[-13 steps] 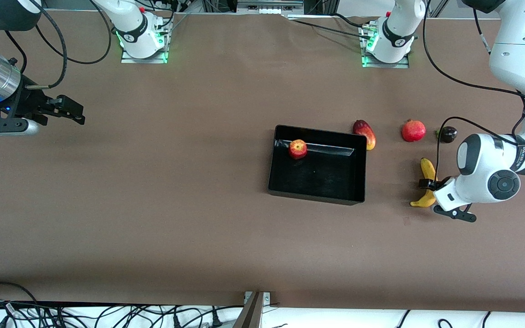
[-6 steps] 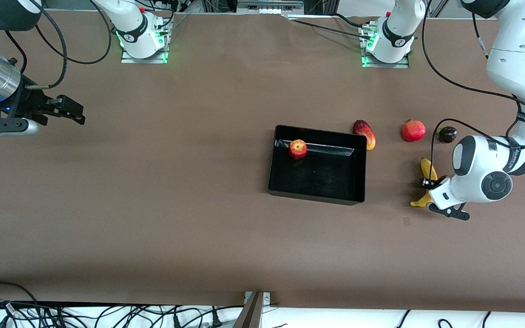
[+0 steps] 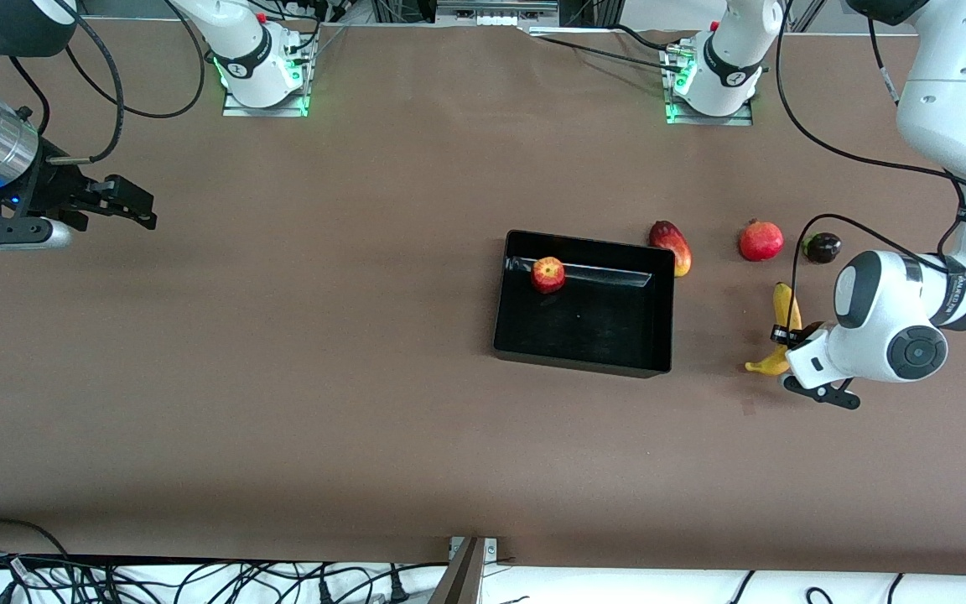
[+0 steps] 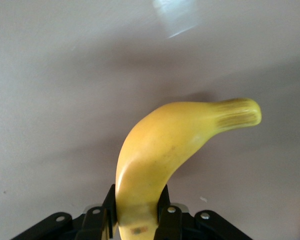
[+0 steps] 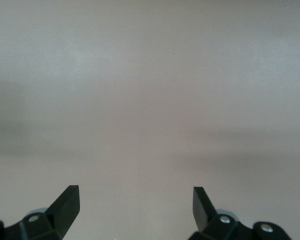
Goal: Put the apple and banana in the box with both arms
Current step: 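Lift the banana with the left gripper and carry it over the box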
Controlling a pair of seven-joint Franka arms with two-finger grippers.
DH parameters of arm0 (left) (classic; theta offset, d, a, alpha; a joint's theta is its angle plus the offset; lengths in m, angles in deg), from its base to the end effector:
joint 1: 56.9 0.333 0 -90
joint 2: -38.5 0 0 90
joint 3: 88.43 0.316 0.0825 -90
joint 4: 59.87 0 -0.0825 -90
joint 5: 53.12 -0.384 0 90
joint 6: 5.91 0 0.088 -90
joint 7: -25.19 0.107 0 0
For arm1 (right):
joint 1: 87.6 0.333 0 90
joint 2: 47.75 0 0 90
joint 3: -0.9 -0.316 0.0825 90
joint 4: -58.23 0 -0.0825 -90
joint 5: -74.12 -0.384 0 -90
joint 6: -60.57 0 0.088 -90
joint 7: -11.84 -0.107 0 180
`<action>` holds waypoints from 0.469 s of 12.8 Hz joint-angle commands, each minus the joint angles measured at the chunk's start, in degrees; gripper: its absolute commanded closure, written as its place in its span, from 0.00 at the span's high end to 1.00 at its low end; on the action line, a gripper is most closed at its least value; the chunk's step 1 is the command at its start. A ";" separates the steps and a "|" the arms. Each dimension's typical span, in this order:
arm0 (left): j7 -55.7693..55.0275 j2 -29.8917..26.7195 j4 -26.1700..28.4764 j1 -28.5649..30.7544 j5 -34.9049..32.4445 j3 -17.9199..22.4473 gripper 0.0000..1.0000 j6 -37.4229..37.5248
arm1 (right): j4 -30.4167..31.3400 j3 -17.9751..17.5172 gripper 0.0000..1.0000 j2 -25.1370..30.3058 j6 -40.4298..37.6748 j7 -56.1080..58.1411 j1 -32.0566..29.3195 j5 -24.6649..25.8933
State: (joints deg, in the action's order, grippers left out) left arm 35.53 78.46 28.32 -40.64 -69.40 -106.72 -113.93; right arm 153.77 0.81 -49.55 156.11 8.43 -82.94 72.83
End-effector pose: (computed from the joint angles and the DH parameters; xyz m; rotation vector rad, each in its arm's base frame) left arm 0.6689 0.0253 0.2362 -3.0481 0.4747 0.4844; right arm 0.5662 0.0493 0.5693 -3.1209 -0.0326 0.0514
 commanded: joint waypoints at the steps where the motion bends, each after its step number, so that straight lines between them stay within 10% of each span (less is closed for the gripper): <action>1: -1.80 -0.94 -10.02 -2.18 -0.07 -7.88 0.00 13.23 | -1.14 -0.79 1.00 -0.40 -0.45 -0.02 -0.62 0.67; 6: -22.95 -0.94 -15.50 -13.34 4.75 -8.34 0.00 20.66 | -1.14 -0.79 1.00 -0.40 -0.45 -0.02 -0.62 0.67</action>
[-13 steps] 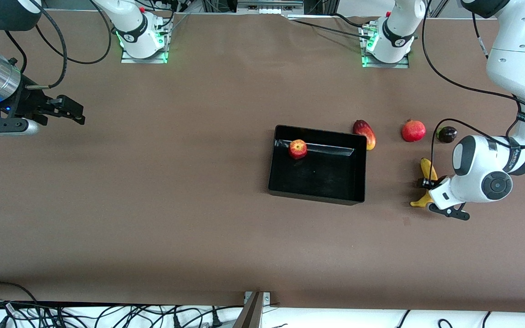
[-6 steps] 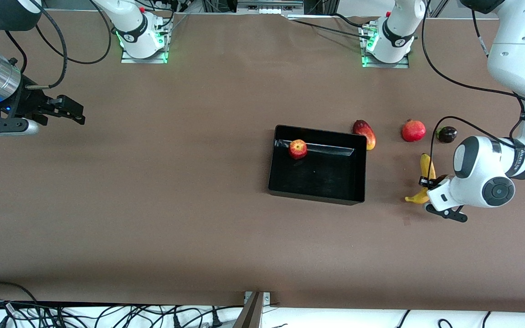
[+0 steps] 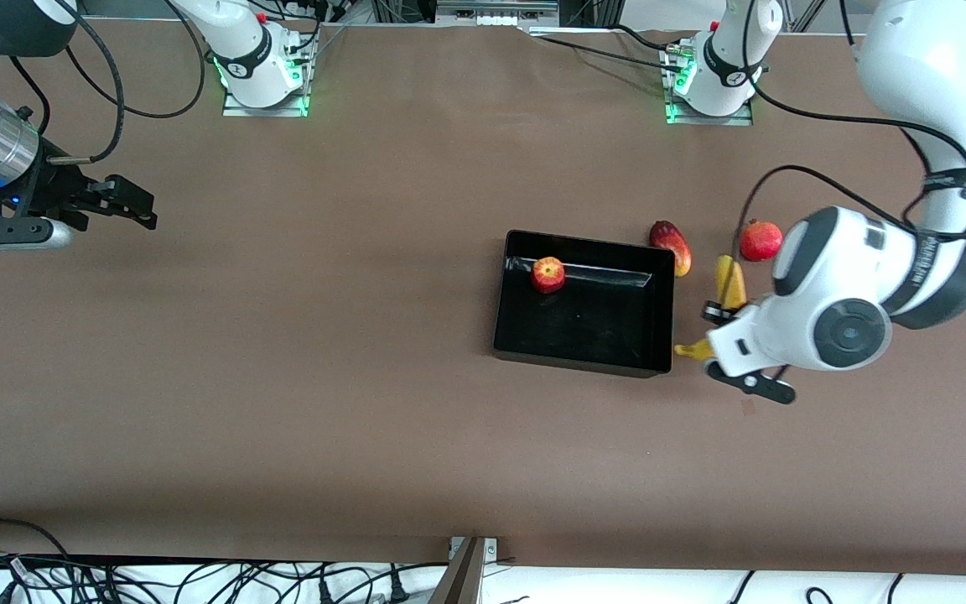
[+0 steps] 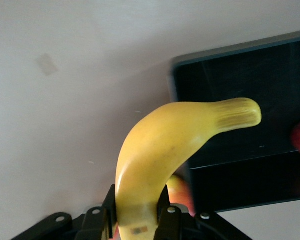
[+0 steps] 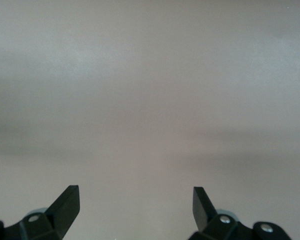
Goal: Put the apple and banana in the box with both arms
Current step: 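Lift the banana with the left gripper and carry it over the box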
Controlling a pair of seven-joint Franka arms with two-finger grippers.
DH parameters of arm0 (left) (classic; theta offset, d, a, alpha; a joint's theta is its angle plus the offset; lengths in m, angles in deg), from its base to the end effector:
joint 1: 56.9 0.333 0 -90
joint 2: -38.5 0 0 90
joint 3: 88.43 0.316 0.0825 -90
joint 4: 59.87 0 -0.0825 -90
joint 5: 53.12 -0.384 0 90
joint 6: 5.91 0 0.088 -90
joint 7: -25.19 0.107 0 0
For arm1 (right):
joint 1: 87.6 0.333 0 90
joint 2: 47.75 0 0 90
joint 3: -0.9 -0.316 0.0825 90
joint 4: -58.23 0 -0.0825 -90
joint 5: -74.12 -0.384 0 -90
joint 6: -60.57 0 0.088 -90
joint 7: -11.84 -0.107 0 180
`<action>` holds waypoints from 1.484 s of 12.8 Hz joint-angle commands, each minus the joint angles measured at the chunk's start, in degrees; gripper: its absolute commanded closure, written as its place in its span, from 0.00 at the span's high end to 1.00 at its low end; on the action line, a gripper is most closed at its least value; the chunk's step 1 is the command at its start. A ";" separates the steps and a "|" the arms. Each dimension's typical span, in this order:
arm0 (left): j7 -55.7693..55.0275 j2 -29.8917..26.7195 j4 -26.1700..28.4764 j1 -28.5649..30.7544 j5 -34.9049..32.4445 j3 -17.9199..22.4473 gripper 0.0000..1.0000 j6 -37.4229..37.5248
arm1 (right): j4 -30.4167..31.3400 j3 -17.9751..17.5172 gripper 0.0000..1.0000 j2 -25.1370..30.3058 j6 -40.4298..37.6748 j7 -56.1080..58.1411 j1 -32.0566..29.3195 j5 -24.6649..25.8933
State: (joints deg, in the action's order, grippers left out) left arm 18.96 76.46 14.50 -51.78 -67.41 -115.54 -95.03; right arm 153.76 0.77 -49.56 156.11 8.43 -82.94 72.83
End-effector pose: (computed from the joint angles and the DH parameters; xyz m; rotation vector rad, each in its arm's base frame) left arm 0.6660 -0.1642 0.3610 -3.0342 0.4195 0.5220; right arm 0.5663 0.0496 0.5693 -3.1208 -0.0336 0.0514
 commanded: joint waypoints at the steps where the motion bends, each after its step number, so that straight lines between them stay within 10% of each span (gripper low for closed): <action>1: -9.91 1.67 -1.07 -3.87 4.26 0.48 0.00 1.41 | -1.13 -0.75 1.00 -0.40 -0.45 -0.02 -0.62 0.67; 16: -17.51 10.72 2.18 -8.81 -0.12 3.38 0.00 -10.63 | -1.13 -0.75 1.00 -0.40 -0.53 -0.02 -0.62 0.67; 17: -17.68 11.07 2.18 -8.98 -0.12 3.38 0.29 -10.72 | -1.13 -0.75 1.00 -0.40 -0.53 -0.02 -0.62 0.67; 18: -17.86 11.08 2.27 -8.89 -0.21 3.38 0.99 -10.63 | -1.13 -0.75 1.00 -0.40 -0.53 -0.02 -0.62 0.67; 19: -17.77 11.08 2.36 -8.89 -0.21 3.30 1.00 -10.55 | -1.13 -0.75 1.00 -0.40 -0.62 -0.02 -0.53 0.67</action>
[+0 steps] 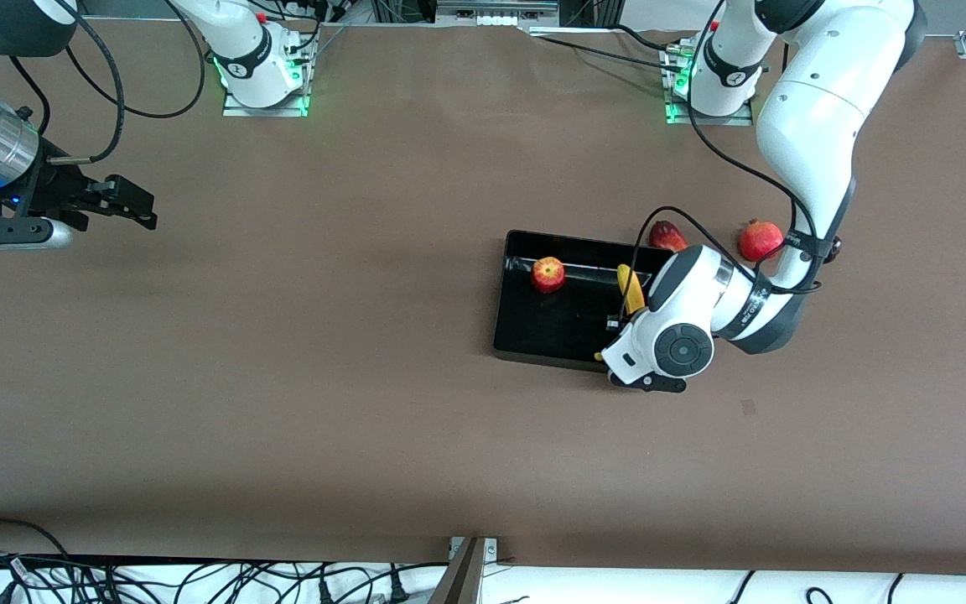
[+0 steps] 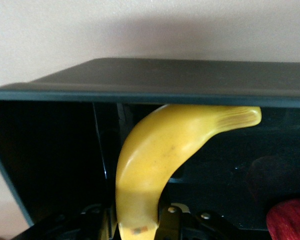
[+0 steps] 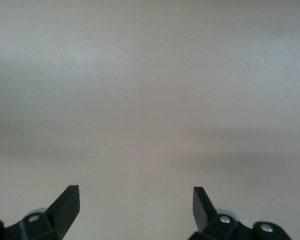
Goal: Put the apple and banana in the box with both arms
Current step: 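Lower the banana into the box and open the left gripper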
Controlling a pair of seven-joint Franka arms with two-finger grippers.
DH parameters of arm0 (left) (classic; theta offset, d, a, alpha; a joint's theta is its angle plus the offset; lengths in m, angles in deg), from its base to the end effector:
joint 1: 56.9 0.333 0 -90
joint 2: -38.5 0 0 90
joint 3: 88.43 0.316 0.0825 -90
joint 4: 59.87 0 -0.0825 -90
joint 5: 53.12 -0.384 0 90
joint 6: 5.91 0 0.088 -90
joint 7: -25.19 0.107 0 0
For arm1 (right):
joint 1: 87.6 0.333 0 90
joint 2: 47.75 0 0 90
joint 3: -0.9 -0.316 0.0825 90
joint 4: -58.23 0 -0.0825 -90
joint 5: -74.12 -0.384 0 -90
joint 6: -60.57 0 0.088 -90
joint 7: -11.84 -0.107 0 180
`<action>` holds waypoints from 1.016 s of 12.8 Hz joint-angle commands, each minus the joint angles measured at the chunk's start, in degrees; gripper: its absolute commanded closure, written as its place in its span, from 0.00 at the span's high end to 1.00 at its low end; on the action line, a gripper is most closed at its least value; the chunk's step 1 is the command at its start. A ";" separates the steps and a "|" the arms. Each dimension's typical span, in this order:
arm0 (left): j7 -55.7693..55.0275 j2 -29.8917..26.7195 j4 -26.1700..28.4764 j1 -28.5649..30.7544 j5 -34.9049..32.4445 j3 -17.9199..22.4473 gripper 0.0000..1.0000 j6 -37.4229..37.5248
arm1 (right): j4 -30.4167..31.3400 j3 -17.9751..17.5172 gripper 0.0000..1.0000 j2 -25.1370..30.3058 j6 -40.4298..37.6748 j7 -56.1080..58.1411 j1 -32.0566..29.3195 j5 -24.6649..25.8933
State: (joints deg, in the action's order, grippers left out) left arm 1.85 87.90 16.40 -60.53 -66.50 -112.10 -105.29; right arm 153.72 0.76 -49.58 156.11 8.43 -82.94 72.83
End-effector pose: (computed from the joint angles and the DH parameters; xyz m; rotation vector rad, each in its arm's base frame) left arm 0.6473 -0.2463 0.2154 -3.0144 0.1263 0.6090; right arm 0.5664 0.0498 0.5694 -3.1208 -0.0339 0.0509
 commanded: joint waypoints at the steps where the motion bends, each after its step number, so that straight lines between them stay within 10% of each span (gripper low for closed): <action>1: -0.74 -0.44 0.37 -0.23 -1.12 -0.15 1.00 -0.20 | -1.10 -0.74 1.00 -0.37 -0.62 -0.02 -0.62 0.76; 5: -0.74 -2.54 -0.24 0.29 -0.24 -0.67 1.00 1.55 | -1.10 -1.00 1.00 -0.29 -0.62 -0.02 -0.53 0.67; 13: -0.04 -24.68 -0.95 6.17 0.19 -1.20 1.00 16.39 | -1.10 -1.18 1.00 0.15 -0.88 -0.02 1.49 0.76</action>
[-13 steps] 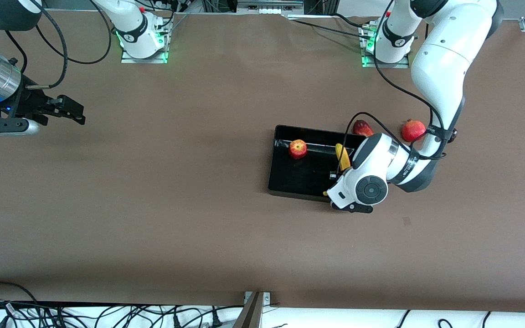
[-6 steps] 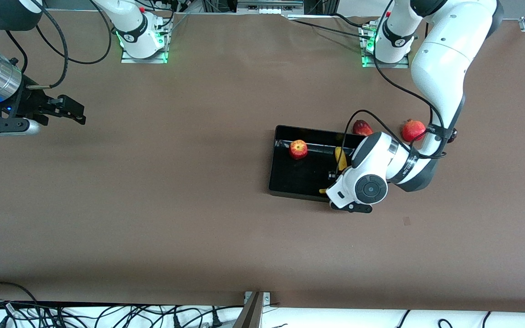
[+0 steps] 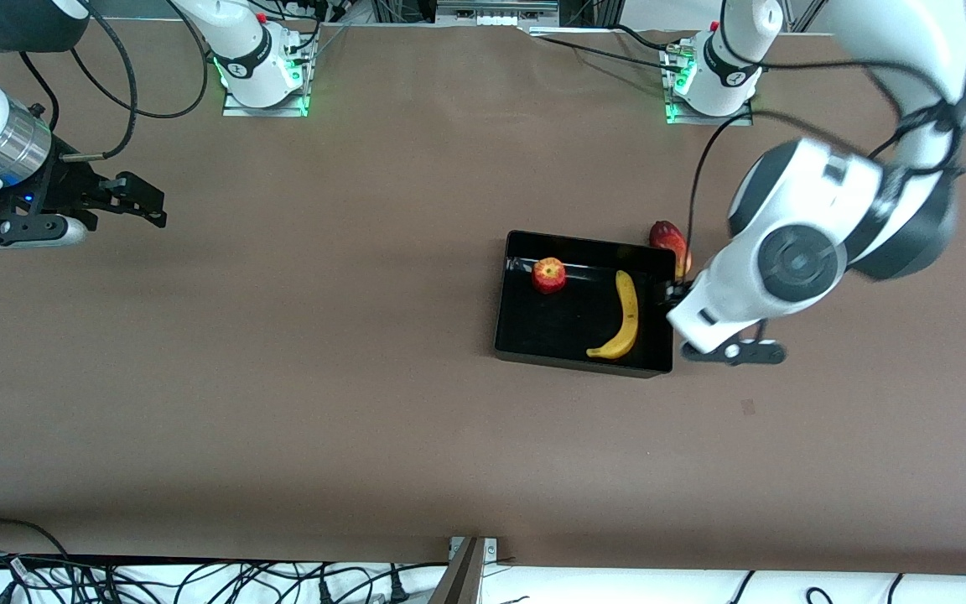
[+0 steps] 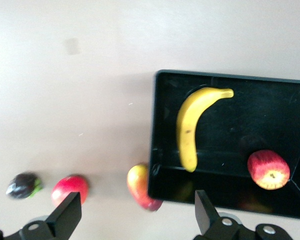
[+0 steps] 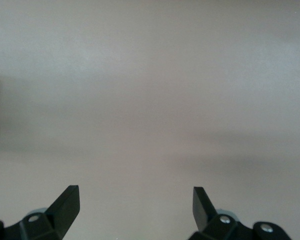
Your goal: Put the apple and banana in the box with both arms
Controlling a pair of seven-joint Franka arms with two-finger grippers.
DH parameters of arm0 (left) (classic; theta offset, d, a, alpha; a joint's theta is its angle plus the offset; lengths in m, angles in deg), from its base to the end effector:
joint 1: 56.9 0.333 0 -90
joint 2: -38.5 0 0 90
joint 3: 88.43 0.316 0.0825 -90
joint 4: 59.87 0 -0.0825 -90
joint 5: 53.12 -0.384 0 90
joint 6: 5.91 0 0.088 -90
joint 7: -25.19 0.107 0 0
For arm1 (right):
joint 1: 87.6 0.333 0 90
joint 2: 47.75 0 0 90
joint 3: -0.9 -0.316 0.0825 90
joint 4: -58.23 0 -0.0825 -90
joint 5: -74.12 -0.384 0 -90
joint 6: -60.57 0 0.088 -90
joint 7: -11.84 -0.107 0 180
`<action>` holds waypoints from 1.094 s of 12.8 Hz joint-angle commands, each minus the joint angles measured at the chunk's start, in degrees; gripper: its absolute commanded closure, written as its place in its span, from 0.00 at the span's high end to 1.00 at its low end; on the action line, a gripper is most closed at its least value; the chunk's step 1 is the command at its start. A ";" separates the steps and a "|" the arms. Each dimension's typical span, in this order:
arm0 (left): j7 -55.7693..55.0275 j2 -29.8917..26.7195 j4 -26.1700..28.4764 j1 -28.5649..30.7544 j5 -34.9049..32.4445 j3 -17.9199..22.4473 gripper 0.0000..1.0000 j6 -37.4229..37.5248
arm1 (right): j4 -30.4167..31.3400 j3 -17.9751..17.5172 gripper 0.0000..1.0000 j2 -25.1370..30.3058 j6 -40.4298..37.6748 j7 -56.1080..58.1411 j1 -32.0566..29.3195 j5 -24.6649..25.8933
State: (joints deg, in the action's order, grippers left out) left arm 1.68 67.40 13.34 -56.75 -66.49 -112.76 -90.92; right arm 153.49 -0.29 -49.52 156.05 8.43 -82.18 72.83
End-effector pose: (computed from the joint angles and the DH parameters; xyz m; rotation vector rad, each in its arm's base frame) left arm 0.6396 -0.1940 0.4624 -2.9933 0.0000 0.3362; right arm 0.5645 0.0675 0.5719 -3.1196 -0.0833 0.0452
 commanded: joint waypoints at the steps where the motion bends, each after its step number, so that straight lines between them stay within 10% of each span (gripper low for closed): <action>1: 0.30 -6.46 2.11 3.96 2.10 -0.46 1.00 3.79 | -0.87 -0.13 1.00 0.10 -0.82 -0.02 0.73 0.76; 4: 15.02 -15.07 4.38 7.32 8.79 4.52 1.00 6.09 | -0.87 -0.13 1.00 0.10 -0.65 -0.02 0.73 0.85; 8: 20.61 -30.10 22.72 3.38 15.65 16.49 1.00 -7.05 | -0.87 -0.13 1.00 0.10 -0.47 0.06 0.73 0.85; 14: 20.51 -32.51 25.85 -0.24 14.69 20.55 1.00 -9.12 | -0.87 -0.13 1.00 0.10 -0.47 0.06 0.73 0.85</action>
State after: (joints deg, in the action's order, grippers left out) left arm 21.21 35.78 37.96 -56.03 -52.09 -93.35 -99.77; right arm 153.33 -0.38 -49.51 156.04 8.43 -81.62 72.83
